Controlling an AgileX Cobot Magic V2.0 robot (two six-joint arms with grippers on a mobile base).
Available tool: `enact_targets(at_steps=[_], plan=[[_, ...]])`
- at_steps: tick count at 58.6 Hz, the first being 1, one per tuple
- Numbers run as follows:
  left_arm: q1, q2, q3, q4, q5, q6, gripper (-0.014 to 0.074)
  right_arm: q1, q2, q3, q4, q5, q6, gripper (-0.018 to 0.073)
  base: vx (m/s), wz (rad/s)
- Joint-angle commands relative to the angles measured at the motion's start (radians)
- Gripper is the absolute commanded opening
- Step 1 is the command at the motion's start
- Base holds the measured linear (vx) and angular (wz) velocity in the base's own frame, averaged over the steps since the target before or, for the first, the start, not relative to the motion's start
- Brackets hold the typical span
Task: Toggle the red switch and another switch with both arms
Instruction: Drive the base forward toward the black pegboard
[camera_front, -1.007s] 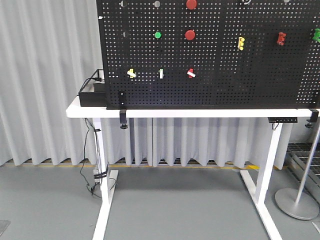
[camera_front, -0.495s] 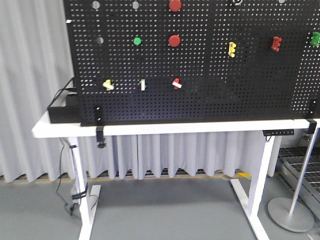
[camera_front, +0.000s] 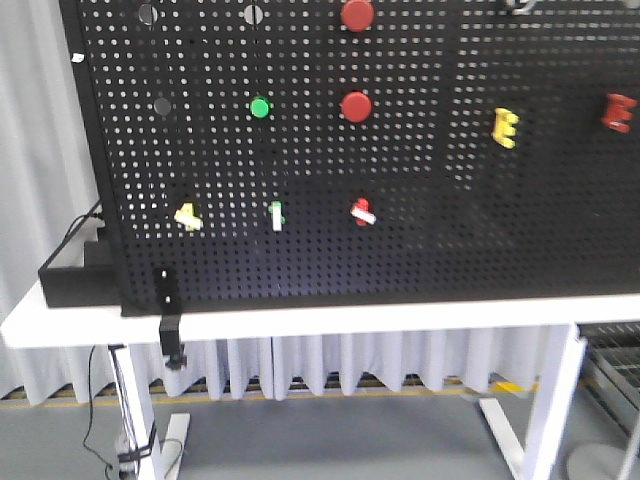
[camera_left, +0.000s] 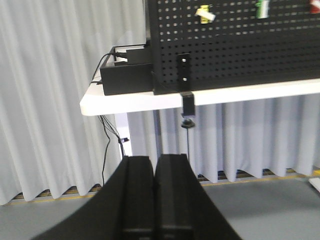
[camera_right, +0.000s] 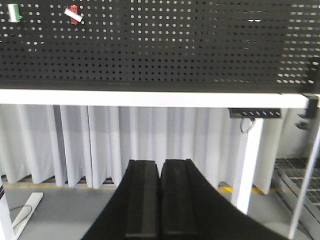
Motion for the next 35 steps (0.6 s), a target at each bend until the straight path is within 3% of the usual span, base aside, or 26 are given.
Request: enact_targets(at_steps=[1,35], plan=[[0.002,-0.019,0.011,-0.004,-0.079,-0.006,0.0002,-0.004,-0.009,0.005,-0.002,-0.082,-0.005,0.0029,0.42,0.11],[0.002,-0.019,0.011,-0.004,-0.079,-0.006,0.0002,-0.004,-0.008,0.005,-0.002,-0.082,-0.005,0.0029,0.34,0.03]])
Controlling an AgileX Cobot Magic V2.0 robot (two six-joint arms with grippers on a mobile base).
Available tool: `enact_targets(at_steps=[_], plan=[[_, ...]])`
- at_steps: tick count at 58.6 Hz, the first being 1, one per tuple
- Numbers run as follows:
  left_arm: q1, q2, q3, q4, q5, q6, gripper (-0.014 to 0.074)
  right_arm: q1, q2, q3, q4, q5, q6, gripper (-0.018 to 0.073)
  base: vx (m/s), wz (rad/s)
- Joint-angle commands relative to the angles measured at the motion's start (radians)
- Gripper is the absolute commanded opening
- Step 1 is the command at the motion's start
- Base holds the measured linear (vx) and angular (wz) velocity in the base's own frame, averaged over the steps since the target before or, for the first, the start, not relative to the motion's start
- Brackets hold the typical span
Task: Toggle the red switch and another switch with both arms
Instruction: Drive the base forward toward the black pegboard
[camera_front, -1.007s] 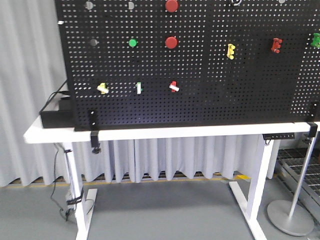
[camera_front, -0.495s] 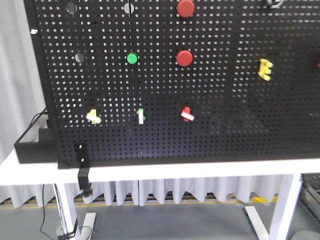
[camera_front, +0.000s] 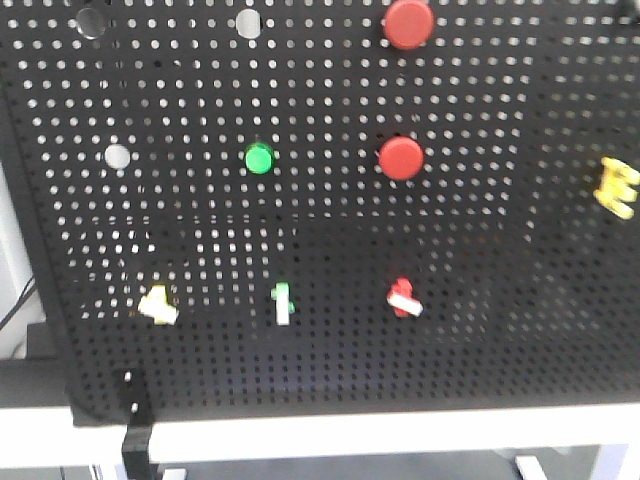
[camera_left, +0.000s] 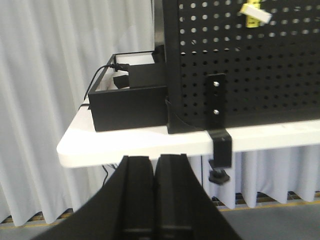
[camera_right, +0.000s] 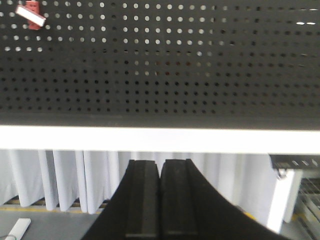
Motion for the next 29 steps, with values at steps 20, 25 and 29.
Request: enact_targets(at_steps=[20,25,29], plan=[[0.002,-0.019,0.011,-0.004,-0.079,-0.006,0.0002,-0.004,-0.008,0.005,-0.002,-0.082,-0.005,0.0029,0.17,0.06],[0.002,-0.019,0.011,-0.004,-0.079,-0.006,0.0002,-0.004,-0.008,0.005,-0.002,-0.082,-0.005,0.0029,0.08,0.05],[0.002,-0.019,0.011,-0.004,-0.079,-0.006,0.0002,-0.004,-0.008,0.005,-0.002,-0.082,-0.005,0.0029,0.06,0.04]])
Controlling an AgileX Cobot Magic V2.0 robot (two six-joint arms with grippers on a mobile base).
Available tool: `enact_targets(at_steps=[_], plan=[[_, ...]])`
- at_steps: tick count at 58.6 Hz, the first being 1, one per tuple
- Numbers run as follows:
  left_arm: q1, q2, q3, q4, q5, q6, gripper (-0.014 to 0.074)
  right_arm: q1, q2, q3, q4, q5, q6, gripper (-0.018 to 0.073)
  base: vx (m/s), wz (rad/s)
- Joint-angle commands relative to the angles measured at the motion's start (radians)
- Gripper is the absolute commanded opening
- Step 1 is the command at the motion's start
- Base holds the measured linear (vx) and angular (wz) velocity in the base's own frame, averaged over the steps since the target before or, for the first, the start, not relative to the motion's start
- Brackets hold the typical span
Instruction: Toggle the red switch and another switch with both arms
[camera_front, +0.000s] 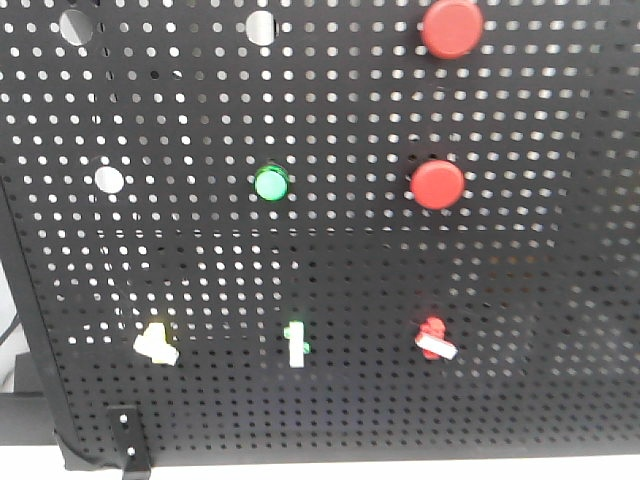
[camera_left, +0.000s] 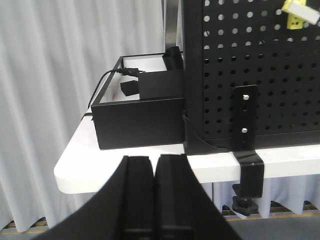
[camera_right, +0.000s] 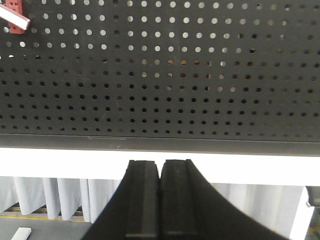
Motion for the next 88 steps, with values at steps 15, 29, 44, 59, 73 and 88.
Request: enact_targets(at_steps=[15,29,44,59,73,88], plan=[[0.002,-0.019,0.011,-0.004,-0.079,-0.006,0.0002,-0.004,-0.008,0.005,-0.002,-0.082,-0.005,0.0029,0.02,0.01],[0.002,-0.019,0.011,-0.004,-0.079,-0.006,0.0002,-0.004,-0.008,0.005,-0.002,-0.082,-0.005,0.0029,0.0,0.0],[0.002,-0.019,0.009,-0.004,-0.103,-0.006,0.0002,-0.005,-0.008,0.005,-0.002,-0.105,-0.005,0.0029,0.0,0.0],[0.002,-0.019,0.003,-0.004,-0.319,-0.009,0.0002,-0.005,-0.008,-0.002,0.036,-0.315,0.057,0.0029,0.0,0.0],[0.002,-0.005,-0.19,-0.006,-0.478,-0.116,0.0002,-0.005,0.014,-0.259,0.053,-0.268,0.064,0.0029,0.0,0.0],[0.002,0.243,-0.588,-0.004,-0.116,-0.111,0.0002,-0.005,0.268,-0.585,-0.096,-0.031,0.033,0.0029,0.0,0.0]])
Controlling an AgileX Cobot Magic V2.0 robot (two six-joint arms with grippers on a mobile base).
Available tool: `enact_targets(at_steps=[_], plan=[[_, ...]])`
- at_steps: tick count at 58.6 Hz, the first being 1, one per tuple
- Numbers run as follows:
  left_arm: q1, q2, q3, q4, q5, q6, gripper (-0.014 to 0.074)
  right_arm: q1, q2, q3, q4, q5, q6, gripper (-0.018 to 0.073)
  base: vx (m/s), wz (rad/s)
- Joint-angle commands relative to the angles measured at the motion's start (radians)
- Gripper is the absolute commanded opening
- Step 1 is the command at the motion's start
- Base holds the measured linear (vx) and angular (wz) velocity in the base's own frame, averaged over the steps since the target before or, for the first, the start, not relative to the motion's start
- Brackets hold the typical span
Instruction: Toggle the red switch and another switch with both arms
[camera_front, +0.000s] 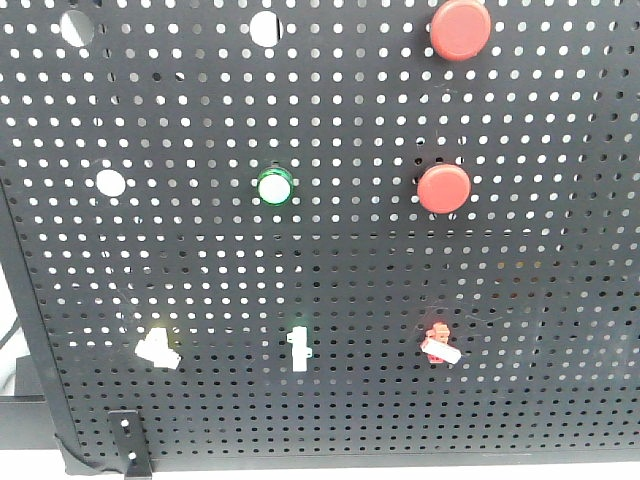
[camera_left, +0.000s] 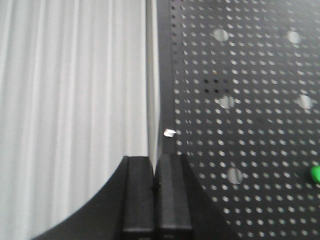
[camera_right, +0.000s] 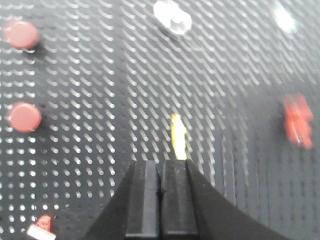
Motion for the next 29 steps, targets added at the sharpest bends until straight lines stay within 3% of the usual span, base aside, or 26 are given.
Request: enact_targets(at_steps=[1,14,29], plan=[[0.002,0.12,-0.109,-0.007,0.106,-0.013,0.0002,-0.005,0.115,-0.082,-0.058,-0.025,-0.01,0.0029,0.0,0.0],[0.002,0.292,-0.126,-0.008,0.208,-0.014,0.0002,-0.005,0.29,-0.087,-0.037,-0.073,0.012,0.0029,0.0,0.0],[-0.028,0.37,-0.126,-0.043,0.076,-0.014,0.0002,-0.005,0.336,-0.087,-0.037,-0.088,0.01,0.0029,0.0,0.0]])
